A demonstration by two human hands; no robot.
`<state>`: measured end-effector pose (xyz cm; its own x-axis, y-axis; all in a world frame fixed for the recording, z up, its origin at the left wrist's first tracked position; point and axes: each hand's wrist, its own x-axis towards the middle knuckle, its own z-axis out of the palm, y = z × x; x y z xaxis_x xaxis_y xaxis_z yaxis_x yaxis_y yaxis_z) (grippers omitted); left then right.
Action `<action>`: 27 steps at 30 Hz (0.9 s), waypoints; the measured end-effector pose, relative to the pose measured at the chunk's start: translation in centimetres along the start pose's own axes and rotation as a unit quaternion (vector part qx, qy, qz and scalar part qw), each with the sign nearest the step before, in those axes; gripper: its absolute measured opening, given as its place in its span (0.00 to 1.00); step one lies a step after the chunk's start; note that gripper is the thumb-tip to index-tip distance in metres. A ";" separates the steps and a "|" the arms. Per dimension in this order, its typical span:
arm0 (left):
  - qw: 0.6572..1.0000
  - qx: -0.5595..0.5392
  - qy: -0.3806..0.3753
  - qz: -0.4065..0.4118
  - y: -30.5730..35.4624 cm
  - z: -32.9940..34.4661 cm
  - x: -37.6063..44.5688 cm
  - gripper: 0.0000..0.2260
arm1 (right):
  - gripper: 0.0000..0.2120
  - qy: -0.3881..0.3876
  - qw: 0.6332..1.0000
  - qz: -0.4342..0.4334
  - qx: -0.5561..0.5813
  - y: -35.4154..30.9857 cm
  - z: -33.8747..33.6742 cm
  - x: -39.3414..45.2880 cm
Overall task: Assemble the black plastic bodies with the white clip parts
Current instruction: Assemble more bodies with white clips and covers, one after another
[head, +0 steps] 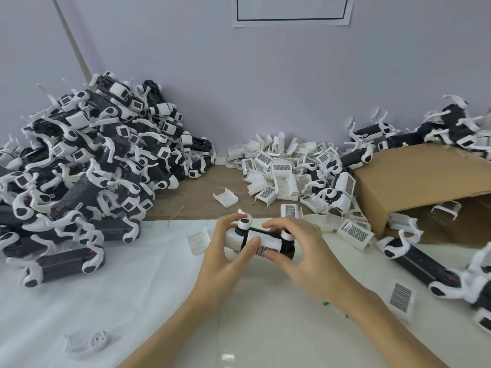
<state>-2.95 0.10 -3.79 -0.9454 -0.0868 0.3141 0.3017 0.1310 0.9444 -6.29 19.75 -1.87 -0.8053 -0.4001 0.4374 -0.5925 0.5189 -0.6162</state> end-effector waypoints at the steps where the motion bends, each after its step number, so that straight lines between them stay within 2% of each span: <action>1: 1.000 -0.003 -0.002 -0.001 -0.2 -0.2 0.2 0.19 | 0.18 -0.007 1.000 0.008 -0.011 0.2 -0.1 0.0; 4: 1.000 -0.019 -0.017 0.001 -0.5 -0.6 0.5 0.19 | 0.14 -0.039 0.999 0.034 -0.013 0.7 -0.6 0.0; 8: 0.999 -0.020 -0.022 0.012 -0.9 -0.6 0.6 0.20 | 0.10 -0.032 0.999 0.029 0.001 0.7 -0.3 0.1; 15: 1.000 -0.011 -0.016 0.015 -0.8 -0.8 0.7 0.17 | 0.07 -0.034 0.997 0.061 0.023 0.6 -0.4 0.2; 21: 1.000 -0.009 -0.010 0.015 -0.4 -0.5 0.5 0.16 | 0.06 -0.031 0.997 0.051 0.040 0.6 -0.5 0.2; 24: 1.000 0.011 0.001 0.007 0.2 -0.4 0.3 0.16 | 0.06 -0.027 0.991 0.076 0.107 0.3 -0.6 0.1; 27: 0.991 0.106 0.007 0.077 0.7 -0.4 -0.2 0.20 | 0.06 -0.010 0.960 0.145 0.241 0.1 -0.7 0.5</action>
<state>-2.53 -0.16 -3.15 -0.8881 -0.0628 0.4554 0.4081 0.3481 0.8440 -6.80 20.12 -1.21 -0.9317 -0.3085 0.1918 -0.2614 0.2027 -0.9437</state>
